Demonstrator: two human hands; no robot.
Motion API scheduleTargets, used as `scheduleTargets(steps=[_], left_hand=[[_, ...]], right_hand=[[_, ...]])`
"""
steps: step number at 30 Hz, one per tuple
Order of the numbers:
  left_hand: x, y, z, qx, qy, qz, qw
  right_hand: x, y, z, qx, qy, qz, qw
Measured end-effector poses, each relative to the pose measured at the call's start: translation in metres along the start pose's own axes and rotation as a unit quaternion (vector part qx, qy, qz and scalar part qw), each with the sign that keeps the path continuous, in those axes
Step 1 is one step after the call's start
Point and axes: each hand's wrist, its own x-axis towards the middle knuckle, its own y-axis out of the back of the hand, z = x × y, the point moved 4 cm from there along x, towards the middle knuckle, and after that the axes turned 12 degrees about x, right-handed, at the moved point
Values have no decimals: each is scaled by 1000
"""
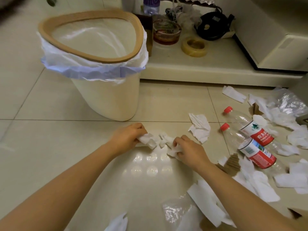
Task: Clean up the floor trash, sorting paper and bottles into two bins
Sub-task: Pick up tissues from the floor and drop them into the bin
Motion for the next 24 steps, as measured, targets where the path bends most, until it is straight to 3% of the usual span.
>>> scheduleTargets(steps=[4,9,16,19,24], left_hand=[[-12,10,-2,-8,27,-16,999],[-22,36,2,-10,66,-12,998],[-37,69,9,27,97,8,995],[-43,74,13,34,101,5,994],[-56,67,13,48,101,-8,994]], right_hand=[[-5,6,-13,25,30,16,999],[-9,33,-41,115,106,89,984],[-14,62,-36,283,27,189,940],[-14,41,-21,289,-64,132,946],[-9,-10,-22,212,-111,12,971]])
